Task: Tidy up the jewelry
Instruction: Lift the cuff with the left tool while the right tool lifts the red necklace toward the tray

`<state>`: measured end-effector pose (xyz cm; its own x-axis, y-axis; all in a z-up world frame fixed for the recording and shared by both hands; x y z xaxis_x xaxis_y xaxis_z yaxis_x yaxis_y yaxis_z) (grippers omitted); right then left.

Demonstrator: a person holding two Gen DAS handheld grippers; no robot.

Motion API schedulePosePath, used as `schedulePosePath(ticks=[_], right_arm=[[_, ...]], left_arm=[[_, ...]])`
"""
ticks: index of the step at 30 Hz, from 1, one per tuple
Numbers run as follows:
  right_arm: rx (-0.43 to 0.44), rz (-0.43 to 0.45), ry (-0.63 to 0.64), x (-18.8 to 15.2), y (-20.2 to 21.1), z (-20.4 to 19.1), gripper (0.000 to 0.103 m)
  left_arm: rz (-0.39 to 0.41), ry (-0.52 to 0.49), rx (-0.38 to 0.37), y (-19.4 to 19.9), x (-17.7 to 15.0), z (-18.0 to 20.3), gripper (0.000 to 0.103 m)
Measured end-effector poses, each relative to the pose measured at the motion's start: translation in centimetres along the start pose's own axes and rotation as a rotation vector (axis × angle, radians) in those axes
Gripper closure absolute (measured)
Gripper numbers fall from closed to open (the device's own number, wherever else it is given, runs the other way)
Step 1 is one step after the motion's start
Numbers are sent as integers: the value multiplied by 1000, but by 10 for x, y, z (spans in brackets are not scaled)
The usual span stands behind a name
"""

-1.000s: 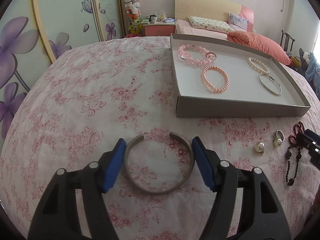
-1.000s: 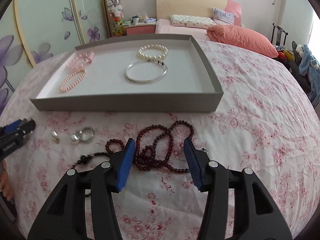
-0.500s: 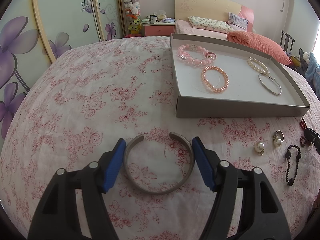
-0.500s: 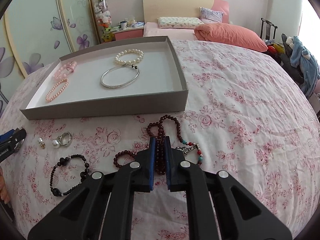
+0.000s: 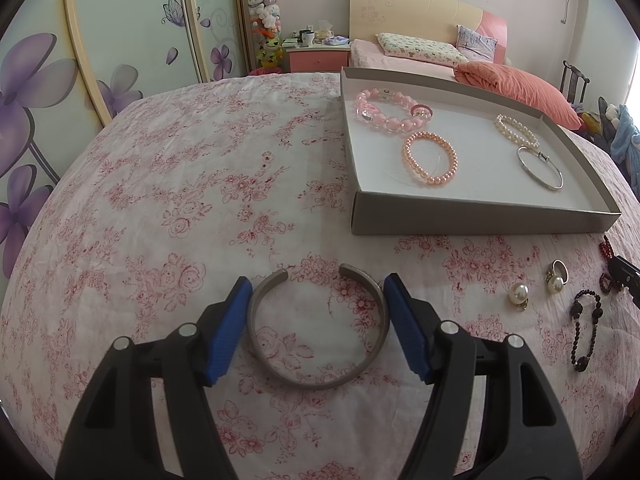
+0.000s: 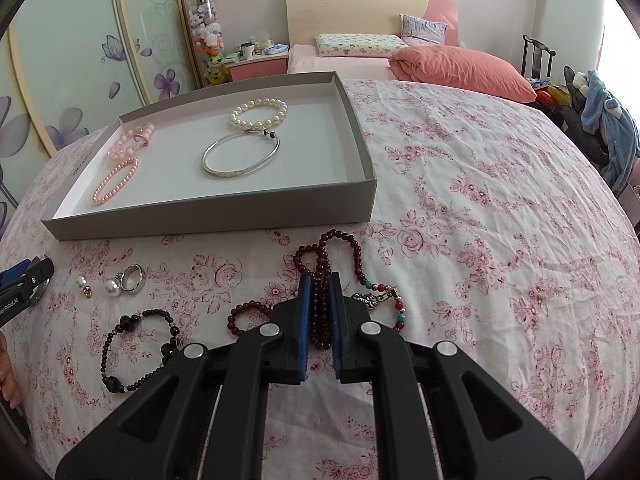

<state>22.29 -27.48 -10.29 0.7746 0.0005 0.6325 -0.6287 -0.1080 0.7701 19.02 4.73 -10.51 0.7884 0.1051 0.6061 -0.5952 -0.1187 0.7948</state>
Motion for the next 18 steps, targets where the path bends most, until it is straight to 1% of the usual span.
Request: schedulePosePath(ticks=[2, 4, 7, 11, 16, 18], right_arm=[[27, 6, -17, 0, 1, 3, 93], [34, 33, -30, -1, 6, 5, 94], [44, 101, -8, -2, 23, 1, 94], [68, 187, 11, 3, 45, -4, 94], [99, 279, 18, 14, 72, -9, 94], [106, 301, 24, 17, 80, -11, 94]], left_arm=[[1, 3, -5, 0, -2, 1, 37], [5, 9, -19, 1, -1, -1, 38], [13, 13, -34, 4, -4, -2, 38], [51, 13, -48, 16, -6, -1, 38], [128, 12, -76, 39, -3, 2, 38], [183, 7, -82, 53, -2, 4, 38]])
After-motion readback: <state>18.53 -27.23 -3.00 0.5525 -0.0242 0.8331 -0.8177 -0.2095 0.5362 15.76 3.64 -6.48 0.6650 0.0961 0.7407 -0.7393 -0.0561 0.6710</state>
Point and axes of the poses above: each gripper's, at about its wrist camera, not at the fingertips, and y roughly against the way its jaws point, z to its right, x to its top, the point moved 1 cm from there along -y, roughly the way its jaws point, and after that the axes turned 1 degree about x, right-handed, at the moved point
